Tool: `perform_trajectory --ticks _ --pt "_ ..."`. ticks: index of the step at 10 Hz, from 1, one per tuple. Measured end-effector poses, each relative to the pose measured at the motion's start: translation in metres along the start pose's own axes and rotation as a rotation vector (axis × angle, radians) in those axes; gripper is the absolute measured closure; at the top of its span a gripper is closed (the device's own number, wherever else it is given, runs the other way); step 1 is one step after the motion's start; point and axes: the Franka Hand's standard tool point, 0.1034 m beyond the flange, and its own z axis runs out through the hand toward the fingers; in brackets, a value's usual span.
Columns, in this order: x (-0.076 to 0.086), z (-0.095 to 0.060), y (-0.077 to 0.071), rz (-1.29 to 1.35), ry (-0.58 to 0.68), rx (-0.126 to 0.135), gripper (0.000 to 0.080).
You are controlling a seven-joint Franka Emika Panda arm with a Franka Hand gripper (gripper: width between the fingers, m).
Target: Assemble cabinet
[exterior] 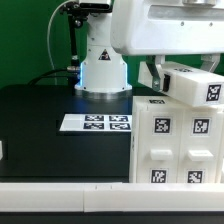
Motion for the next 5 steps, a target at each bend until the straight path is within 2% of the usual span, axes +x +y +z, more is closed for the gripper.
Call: perform_trajectory --ticks 3,5 --pt "0.0 0.0 0.0 0.023 0.0 0.0 0.0257" --pt "-0.0026 0.0006 -0.0029 0.191 0.029 -0.007 0.0257"
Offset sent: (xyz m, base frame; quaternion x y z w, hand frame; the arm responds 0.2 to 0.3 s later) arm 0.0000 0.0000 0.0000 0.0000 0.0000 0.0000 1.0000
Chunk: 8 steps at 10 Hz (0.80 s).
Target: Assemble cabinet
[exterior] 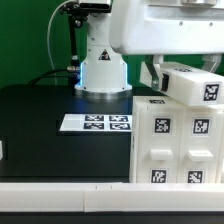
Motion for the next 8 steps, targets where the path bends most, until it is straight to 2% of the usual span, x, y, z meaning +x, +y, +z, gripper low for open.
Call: perform_trajectory --ticks 2,4,8 --pt "-0.0002 0.0018 -0.004 0.224 0.032 -0.001 0.0257" --pt "0.0021 0.0018 -0.005 0.461 0.045 0.027 0.0257" --pt "0.0023 0.0021 -0.0065 0.667 0.041 0.038 0.0257"
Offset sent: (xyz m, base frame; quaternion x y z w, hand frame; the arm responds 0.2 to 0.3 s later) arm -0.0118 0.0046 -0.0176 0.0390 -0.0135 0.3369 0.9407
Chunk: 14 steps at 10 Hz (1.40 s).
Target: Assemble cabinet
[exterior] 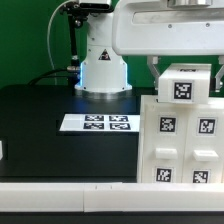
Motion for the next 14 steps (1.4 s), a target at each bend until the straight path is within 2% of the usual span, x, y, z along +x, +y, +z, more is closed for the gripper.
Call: perform_trajectory --ticks 3,5,8,11,12,13,14 --pt "-0.002 0.001 -0.003 0.414 -0.028 -0.013 0.0257" --pt "0.001 0.001 -0.006 0.691 -0.002 0.009 0.0257" --pt "0.001 0.001 -0.007 0.873 -0.003 0.014 0.0257" --pt "0.0 0.001 -0.007 0.902 -0.008 0.017 0.0257" --pt "0.0 0.001 -0.008 0.892 -0.012 0.017 0.0057" --pt "-0.004 -0.002 -0.005 0.815 -0.041 -0.005 0.0057" --pt "-0.005 -0.009 -0.004 0.781 -0.057 -0.003 0.0012"
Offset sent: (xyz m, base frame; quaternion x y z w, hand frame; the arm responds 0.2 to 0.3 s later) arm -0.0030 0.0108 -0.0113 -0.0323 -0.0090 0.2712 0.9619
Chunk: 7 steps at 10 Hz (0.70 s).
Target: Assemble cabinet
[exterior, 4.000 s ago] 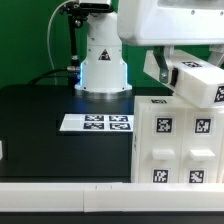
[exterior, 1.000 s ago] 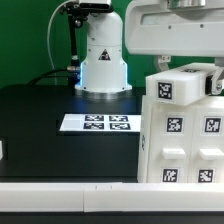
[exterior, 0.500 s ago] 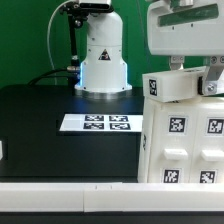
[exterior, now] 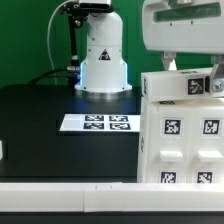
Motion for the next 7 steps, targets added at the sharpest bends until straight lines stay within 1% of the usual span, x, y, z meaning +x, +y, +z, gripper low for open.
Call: perform_trajectory --ticks 1,2,3,4,5,7 --pt "-0.001 -0.01 -0.001 -0.022 -0.01 0.005 0.0003" --pt "-0.002 -0.021 -0.001 -0.102 -0.016 0.01 0.0003" --pt "-0.001 -0.031 -0.002 -0.143 -0.014 0.023 0.0003" --pt "-0.002 -0.034 -0.004 -0.224 -0.011 0.031 0.0003" --pt "-0.002 -0.032 -0.003 -0.297 -0.011 0.028 0.0003" --pt "-0.002 -0.032 -0.003 -0.47 -0.008 0.028 0.0003"
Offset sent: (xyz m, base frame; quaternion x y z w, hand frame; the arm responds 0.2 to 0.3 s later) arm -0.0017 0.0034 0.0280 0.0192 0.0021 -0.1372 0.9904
